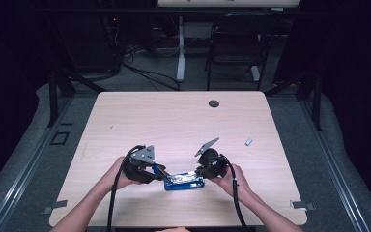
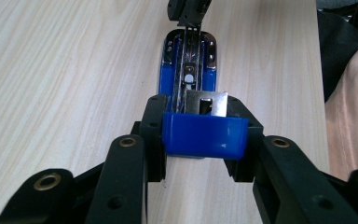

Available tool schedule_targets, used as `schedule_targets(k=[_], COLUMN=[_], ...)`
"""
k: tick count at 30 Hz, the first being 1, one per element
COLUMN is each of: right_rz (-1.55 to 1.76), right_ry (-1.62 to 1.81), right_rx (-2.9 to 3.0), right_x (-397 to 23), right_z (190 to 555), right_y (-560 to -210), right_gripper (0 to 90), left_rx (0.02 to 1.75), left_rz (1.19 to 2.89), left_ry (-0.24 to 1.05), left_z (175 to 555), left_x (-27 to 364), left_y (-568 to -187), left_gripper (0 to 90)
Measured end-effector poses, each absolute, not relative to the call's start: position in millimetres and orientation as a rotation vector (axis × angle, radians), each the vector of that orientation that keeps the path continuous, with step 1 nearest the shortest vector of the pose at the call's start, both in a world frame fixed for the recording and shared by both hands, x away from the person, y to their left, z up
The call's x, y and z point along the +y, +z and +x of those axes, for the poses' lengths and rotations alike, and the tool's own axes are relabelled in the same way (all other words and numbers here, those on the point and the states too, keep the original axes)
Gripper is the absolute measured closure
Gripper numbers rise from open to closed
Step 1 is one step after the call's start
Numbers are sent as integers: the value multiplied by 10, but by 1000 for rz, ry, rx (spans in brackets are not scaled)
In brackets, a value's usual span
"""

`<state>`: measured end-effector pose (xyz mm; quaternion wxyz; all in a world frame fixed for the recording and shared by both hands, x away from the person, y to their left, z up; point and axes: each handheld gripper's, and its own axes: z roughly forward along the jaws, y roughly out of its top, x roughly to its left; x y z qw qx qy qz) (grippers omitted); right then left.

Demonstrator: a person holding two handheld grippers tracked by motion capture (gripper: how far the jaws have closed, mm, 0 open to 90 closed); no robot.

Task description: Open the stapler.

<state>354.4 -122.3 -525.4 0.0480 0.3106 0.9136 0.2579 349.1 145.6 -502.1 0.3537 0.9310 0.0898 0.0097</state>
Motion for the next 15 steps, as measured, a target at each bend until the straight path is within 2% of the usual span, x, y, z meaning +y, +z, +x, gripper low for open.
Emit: schedule_targets(k=[3, 7, 15], right_rz=[911, 787, 612], right_ry=[840, 987, 1112], right_rx=[2773, 2810, 2845], right_x=[-1201, -1055, -716], right_z=[3531, 3490, 3431], right_y=[-5221, -5098, -5109], right_gripper=[868, 887, 900], left_rx=[228, 234, 235], left_rz=[2411, 2406, 2401], left_ry=[27, 21, 16], left_z=[3490, 3498, 3505], left_x=[1443, 1448, 1451], left_y=[-5015, -5019, -5022], left_gripper=[656, 656, 655])
